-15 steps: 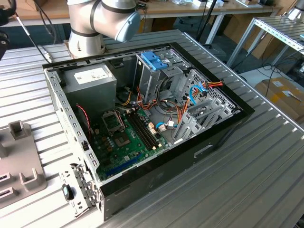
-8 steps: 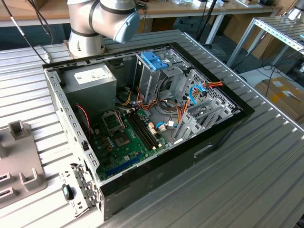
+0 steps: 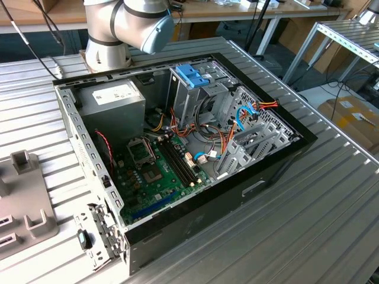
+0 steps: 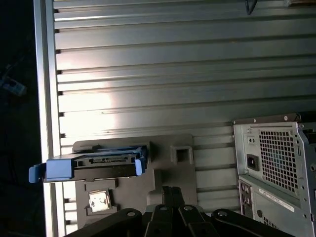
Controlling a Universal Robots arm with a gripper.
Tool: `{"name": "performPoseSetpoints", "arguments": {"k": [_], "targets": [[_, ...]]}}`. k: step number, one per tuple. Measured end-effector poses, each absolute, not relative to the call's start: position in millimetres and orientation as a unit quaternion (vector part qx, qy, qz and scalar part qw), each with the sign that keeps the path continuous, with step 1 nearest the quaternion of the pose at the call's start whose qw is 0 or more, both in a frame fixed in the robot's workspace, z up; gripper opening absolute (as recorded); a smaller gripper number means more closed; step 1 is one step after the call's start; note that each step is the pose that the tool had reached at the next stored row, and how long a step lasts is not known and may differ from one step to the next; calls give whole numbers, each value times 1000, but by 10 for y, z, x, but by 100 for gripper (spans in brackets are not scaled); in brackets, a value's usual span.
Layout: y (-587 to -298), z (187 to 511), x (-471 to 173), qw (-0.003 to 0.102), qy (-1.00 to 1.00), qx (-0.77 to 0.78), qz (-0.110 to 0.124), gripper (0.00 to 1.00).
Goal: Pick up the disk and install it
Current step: 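Reach for the disk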
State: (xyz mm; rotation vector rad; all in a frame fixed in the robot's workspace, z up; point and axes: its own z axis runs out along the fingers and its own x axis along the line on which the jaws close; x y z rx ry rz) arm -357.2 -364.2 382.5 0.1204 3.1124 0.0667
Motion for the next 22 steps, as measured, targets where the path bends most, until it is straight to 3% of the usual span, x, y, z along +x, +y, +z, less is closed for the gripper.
{"name": "performPoseSetpoints", "arguments": {"k": [4, 9, 22], "targets": [[-3641, 3823, -3573, 12, 999, 39, 21, 11], [-3641, 3818, -3573, -9, 999, 39, 21, 11], [-3608, 3806, -3774, -9, 999, 39, 20, 11]]}}
